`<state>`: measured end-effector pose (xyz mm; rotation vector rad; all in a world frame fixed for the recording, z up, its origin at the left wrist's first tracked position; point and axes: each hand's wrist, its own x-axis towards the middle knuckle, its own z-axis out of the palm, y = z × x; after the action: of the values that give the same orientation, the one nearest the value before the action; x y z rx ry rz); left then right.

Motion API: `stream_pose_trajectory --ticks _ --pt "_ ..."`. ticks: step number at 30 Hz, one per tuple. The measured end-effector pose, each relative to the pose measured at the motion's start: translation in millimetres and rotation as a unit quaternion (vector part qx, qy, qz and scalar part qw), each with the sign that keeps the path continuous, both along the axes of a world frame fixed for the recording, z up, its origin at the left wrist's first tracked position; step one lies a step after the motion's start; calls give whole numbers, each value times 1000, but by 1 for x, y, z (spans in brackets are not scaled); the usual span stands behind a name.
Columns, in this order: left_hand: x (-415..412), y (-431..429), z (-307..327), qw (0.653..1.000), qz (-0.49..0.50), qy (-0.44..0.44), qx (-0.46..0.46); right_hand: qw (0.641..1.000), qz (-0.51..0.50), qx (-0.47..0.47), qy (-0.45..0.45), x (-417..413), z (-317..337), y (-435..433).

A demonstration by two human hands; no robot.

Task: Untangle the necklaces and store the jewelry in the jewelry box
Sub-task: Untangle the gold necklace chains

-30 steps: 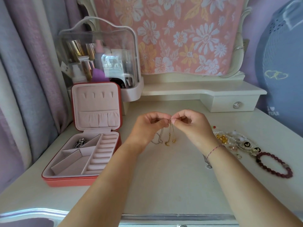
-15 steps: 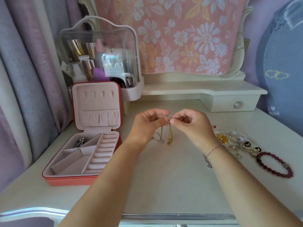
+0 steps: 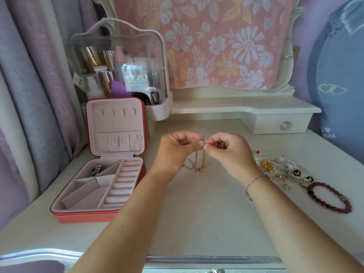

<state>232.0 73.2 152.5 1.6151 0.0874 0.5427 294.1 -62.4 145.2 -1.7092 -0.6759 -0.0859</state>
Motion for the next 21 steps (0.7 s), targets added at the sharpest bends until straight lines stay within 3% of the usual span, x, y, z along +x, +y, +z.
stream_pose_trajectory --ticks 9,16,21 --pt "2 6 0 998 51 -14 -15 980 32 127 149 10 8 -5" --pt "4 4 -4 999 8 14 32 934 131 222 247 10 7 -4" --pt "3 2 -4 997 -49 46 48 929 125 245 249 12 6 -3"
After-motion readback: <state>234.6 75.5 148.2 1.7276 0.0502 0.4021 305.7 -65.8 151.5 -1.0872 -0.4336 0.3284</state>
